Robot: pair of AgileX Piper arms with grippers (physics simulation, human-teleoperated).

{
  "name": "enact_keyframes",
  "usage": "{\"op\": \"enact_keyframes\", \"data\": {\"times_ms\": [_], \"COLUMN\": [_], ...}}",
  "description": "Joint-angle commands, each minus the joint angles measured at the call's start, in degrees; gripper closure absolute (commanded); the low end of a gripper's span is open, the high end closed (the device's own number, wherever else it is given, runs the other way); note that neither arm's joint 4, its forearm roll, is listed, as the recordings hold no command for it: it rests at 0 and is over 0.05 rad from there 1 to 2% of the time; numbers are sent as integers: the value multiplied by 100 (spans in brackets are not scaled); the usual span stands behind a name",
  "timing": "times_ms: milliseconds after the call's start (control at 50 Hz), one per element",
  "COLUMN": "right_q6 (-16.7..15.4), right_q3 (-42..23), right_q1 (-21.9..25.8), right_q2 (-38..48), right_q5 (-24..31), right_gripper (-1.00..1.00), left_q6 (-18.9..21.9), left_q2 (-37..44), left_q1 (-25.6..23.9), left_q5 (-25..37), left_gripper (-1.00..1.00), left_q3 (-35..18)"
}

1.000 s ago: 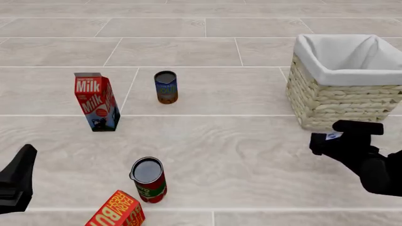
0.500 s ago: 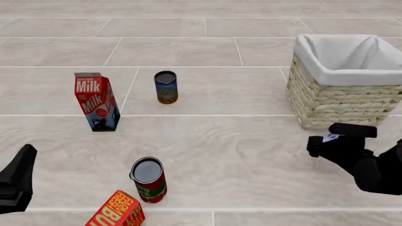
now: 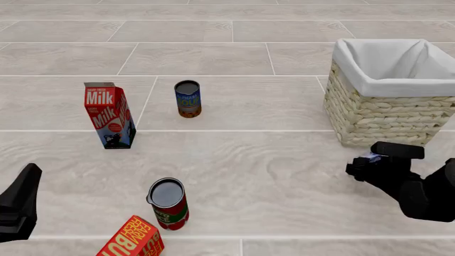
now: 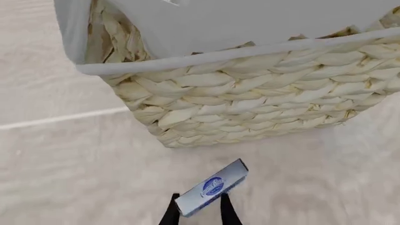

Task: Pick the cream cheese and place it in the basket.

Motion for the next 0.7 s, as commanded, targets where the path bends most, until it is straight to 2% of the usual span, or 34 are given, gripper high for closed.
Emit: {"op": "enact_keyframes", "data": {"times_ms": [20,400,700], "right_q6": [32,27,-57], "right_q3": [29,257,814], "right_q1": [-40,-319,-595], "right_q2": [-48,-18,-305], "right_q5": [6,-267,-616], "right_gripper": [100,100,100], "left_q6": [-1,0,0], "left_q2": [1,0,0], "left_q1": [0,0,0], "left_q5": [0,0,0], "left_gripper": [-100,-100,-100], "left_q3": [0,0,0]}}
